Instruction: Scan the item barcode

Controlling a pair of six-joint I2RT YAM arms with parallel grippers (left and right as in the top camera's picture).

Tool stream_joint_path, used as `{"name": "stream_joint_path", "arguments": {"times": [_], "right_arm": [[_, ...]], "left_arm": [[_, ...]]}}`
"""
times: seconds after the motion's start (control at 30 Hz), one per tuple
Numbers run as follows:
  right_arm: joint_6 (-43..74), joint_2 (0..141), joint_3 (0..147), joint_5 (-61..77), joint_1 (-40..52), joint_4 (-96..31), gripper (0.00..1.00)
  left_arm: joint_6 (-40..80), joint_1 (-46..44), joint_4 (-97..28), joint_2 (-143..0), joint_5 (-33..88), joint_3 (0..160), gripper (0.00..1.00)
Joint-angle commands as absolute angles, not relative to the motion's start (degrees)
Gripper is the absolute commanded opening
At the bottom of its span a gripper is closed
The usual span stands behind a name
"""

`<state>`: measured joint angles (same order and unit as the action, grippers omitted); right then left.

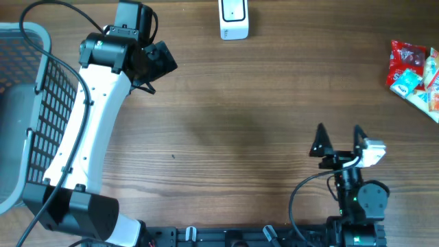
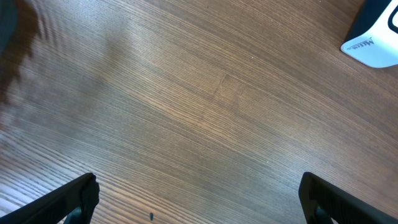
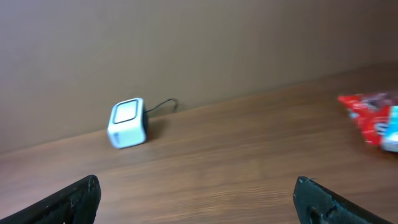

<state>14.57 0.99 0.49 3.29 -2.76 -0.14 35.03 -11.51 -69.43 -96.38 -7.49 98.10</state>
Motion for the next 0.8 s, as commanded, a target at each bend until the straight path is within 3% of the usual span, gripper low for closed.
{"name": "stream_joint_path", "arguments": {"times": [0.0, 0.17, 0.77], "right_arm": [[12.49, 0.19, 0.27, 2.59, -6.55, 0.05, 1.0], [-1.96, 0.19, 0.27, 2.74, -7.05, -0.03, 1.0], [0.01, 0.19, 0.27, 3.01, -6.66, -0.03, 1.0]], "left_arm": [[35.59, -11.4, -69.41, -96.55, -8.03, 98.48, 1.0], [35.59, -11.38, -69.41, -96.55, -8.03, 98.48, 1.0], [35.59, -11.4, -69.43, -96.55, -8.03, 98.48, 1.0]]}}
